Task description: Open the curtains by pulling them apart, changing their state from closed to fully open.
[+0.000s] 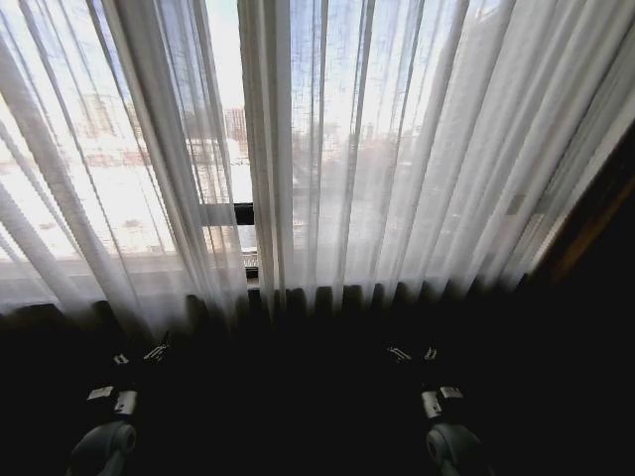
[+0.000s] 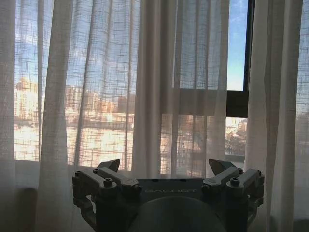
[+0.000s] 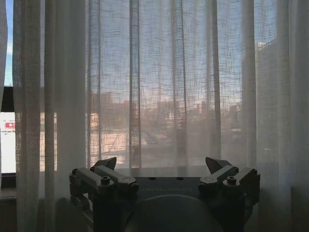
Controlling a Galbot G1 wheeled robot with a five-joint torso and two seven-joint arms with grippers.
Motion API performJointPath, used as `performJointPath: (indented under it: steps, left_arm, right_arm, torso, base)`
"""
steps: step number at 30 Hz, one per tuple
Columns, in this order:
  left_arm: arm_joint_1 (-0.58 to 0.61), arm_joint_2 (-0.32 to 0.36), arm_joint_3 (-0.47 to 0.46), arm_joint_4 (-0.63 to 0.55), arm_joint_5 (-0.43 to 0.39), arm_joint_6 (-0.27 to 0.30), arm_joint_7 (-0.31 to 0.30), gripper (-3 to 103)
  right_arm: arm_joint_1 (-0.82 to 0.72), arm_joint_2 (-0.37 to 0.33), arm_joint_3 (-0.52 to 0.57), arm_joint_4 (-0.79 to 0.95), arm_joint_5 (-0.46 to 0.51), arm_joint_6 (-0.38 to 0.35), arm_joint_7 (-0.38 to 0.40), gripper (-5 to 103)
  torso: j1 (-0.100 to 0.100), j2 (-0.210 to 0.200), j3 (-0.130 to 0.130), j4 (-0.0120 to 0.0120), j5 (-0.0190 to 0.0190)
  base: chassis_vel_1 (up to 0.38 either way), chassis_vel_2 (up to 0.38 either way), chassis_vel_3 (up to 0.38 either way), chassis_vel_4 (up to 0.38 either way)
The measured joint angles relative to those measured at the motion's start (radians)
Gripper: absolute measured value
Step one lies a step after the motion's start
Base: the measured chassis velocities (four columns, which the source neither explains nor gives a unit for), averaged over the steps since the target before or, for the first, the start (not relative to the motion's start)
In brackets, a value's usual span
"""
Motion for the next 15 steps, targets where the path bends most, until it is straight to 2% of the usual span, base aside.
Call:
performJointPath:
  steps: [9, 15]
  left_arm:
    - [0.0, 0.0, 0.0, 0.0, 0.0, 0.0, 0.0, 100]
    - [0.0, 0.0, 0.0, 0.0, 0.0, 0.0, 0.0, 100]
  right_arm:
    - [0.016, -0.001, -0.007, -0.023, -0.006, 0.007, -0.019, 100]
    - [0.028, 0.001, -0.016, -0.047, -0.006, 0.012, -0.025, 100]
  torso:
    - [0.0, 0.0, 0.0, 0.0, 0.0]
    - [0.0, 0.0, 0.0, 0.0001, 0.0001]
  base:
    - [0.0, 0.0, 0.0, 0.0]
    - [-0.094, 0.091, 0.086, -0.081]
